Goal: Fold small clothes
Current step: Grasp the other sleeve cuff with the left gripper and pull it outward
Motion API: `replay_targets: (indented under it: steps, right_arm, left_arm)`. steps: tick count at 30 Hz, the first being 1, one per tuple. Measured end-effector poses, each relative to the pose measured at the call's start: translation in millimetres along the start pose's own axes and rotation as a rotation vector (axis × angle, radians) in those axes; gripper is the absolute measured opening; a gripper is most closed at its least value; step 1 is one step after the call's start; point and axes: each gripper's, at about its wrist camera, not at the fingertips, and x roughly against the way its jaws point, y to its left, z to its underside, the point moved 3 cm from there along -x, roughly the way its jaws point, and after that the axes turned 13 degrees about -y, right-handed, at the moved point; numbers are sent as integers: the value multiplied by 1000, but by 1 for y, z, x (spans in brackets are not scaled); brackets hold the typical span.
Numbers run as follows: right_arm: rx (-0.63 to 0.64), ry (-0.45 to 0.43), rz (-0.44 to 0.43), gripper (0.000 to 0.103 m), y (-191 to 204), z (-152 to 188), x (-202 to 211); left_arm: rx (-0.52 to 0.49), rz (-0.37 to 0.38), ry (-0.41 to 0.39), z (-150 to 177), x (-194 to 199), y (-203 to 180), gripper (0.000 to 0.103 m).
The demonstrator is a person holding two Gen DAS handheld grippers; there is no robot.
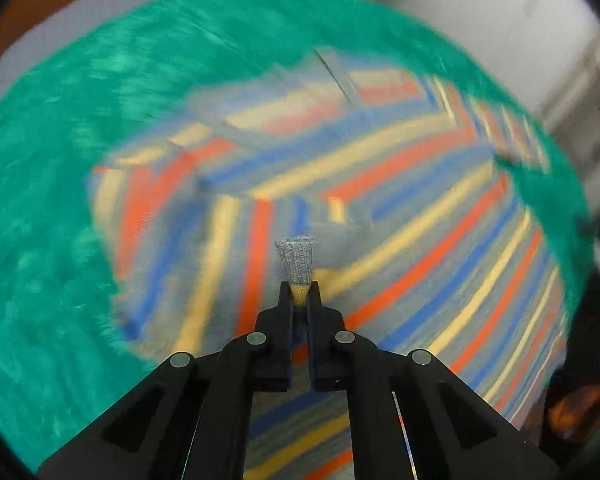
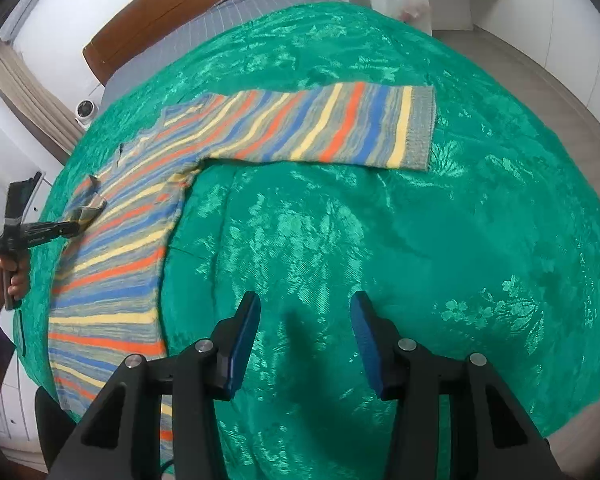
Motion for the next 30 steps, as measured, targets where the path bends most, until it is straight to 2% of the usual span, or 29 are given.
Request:
replay_targets:
  steps: [2, 5, 7, 9, 11, 13, 15, 16, 17, 19, 21, 22, 23, 24, 25, 26, 28, 30]
  right_arm:
    - [11, -16, 2, 47, 2, -3, 2]
    - [27, -38, 2, 47, 6, -6, 3]
    - [35, -49, 7, 47, 8, -5, 3]
    - [36, -50, 5, 47, 10, -3, 1]
    - [28, -42, 0, 47, 12, 1, -4]
    - [27, -33, -7, 47, 15, 4, -7]
    - [31, -35, -10, 47, 18, 6, -5]
    - [36, -36, -9, 47, 19, 7, -4]
    - [40, -35, -5, 47, 19, 8, -4]
    - [42, -30, 3, 47, 18, 9, -5]
    - [39, -22, 9, 47, 17, 11, -6]
    - [37, -20, 11, 47, 17, 11, -8]
    - [36, -19, 13, 47, 17, 11, -8]
    - [35, -18, 14, 47, 18, 11, -9]
    - [37, -18, 14, 47, 19, 11, -8]
    - [42, -20, 17, 47, 20, 11, -8]
    - [62, -29, 28, 47, 23, 12, -6]
    - [83, -40, 46, 47, 24, 12, -5]
  left_arm:
    - [195, -63, -143, -4, 37, 39, 3]
    - [599, -254, -319, 27, 92, 120, 3]
    - [876, -421, -364, 71, 118, 175, 3]
    - [1022, -525, -355, 108, 124, 204, 3]
    - [1093, -521, -322, 133, 118, 213, 4]
    - [1115, -514, -285, 147, 109, 213, 7]
    - [1134, -487, -320, 159, 111, 212, 22]
    - [1152, -473, -354, 165, 115, 215, 50]
    - [1168, -470, -381, 170, 122, 223, 73]
    - [1189, -472, -437, 174, 127, 225, 77]
    - [1179, -436, -420, 166, 119, 231, 77]
    - [1158, -430, -407, 163, 113, 233, 74]
    - [1131, -436, -392, 159, 108, 233, 58]
    - [1112, -436, -376, 151, 100, 233, 34]
    - [1091, -435, -328, 147, 92, 233, 5]
    - [1076, -487, -309, 146, 94, 232, 3]
    - [1049, -665, -306, 150, 110, 231, 3]
    - [1080, -722, -282, 160, 115, 235, 2]
